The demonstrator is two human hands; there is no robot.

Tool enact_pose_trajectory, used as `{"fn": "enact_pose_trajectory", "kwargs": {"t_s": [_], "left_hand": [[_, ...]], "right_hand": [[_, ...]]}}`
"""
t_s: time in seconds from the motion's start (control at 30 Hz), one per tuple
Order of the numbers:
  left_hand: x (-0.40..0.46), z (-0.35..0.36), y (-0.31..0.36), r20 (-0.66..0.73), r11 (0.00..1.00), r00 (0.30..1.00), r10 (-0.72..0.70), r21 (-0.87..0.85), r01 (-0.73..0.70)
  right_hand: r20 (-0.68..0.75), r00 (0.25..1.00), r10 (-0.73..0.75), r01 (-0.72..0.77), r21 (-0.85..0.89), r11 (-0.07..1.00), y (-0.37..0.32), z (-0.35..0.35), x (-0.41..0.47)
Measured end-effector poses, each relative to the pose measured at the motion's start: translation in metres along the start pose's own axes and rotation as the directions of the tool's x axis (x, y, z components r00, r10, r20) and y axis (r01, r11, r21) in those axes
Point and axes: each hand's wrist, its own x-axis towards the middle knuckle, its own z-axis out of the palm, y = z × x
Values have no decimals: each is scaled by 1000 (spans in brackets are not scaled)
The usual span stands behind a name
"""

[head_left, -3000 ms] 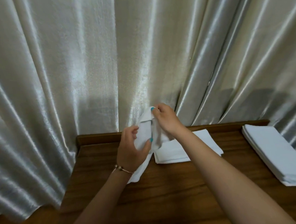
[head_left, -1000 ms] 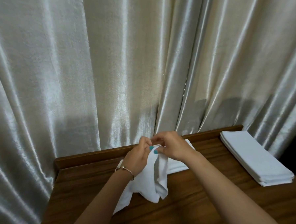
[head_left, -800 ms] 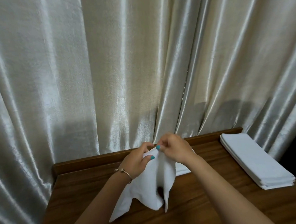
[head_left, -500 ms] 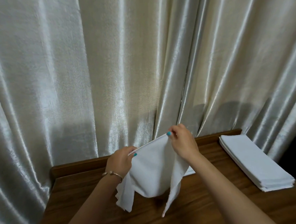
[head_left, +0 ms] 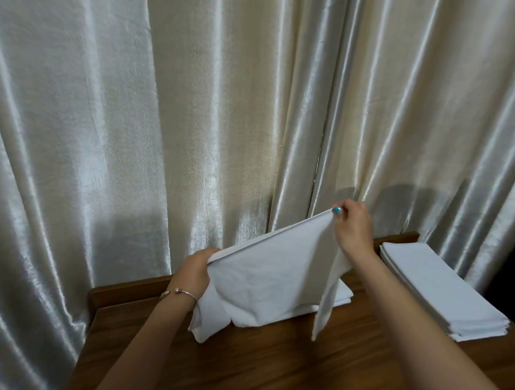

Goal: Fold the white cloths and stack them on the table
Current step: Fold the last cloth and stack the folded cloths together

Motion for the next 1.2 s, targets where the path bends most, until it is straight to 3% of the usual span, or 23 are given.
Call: {"fn": "enact_pose_trajectory", "kwargs": {"t_s": [0.2, 0.37, 0.6, 0.73, 0.83, 0.9, 0.97, 1.07, 1.13, 1.2], "left_hand": [[-6, -17, -15, -63, 983, 994, -90, 156, 99], [-2, -24, -5, -122, 976, 990, -65, 197, 88], [2, -36, -20, 108, 959, 984, -142, 262, 110], [-5, -37, -47, 76, 954, 970, -229, 213, 209], [-5, -33, -50, -110, 920, 942, -316, 208, 333], [-2, -30, -49, -292, 886, 876, -384, 151, 439], [0, -32, -49, -383, 843, 806, -452, 113, 526], [4, -40, -52, -369, 781, 786, -496, 208, 590], [11, -44, -53, -347, 754, 793, -501, 275, 597], [20, -44, -52, -336, 742, 795, -504, 302, 598]], "right_hand": [[-38, 999, 38, -39, -40, 998, 18, -15, 11], [-60, 997, 38, -41, -40, 998, 26, -27, 15], [-179, 979, 98, -100, -6, 995, 44, -58, 35], [-183, 981, 65, -76, -53, 996, 55, -66, 46], [-66, 998, 26, -31, -79, 996, 59, -59, 47], [102, 993, -57, 65, -78, 995, 64, -48, 47], [274, 958, -88, 126, -125, 984, 70, -37, 46], [480, 876, 43, 121, -305, 944, 86, -20, 48], [496, 861, 115, 72, -342, 937, 98, -3, 57], [443, 888, 120, -8, -247, 969, 94, 10, 60]]}}
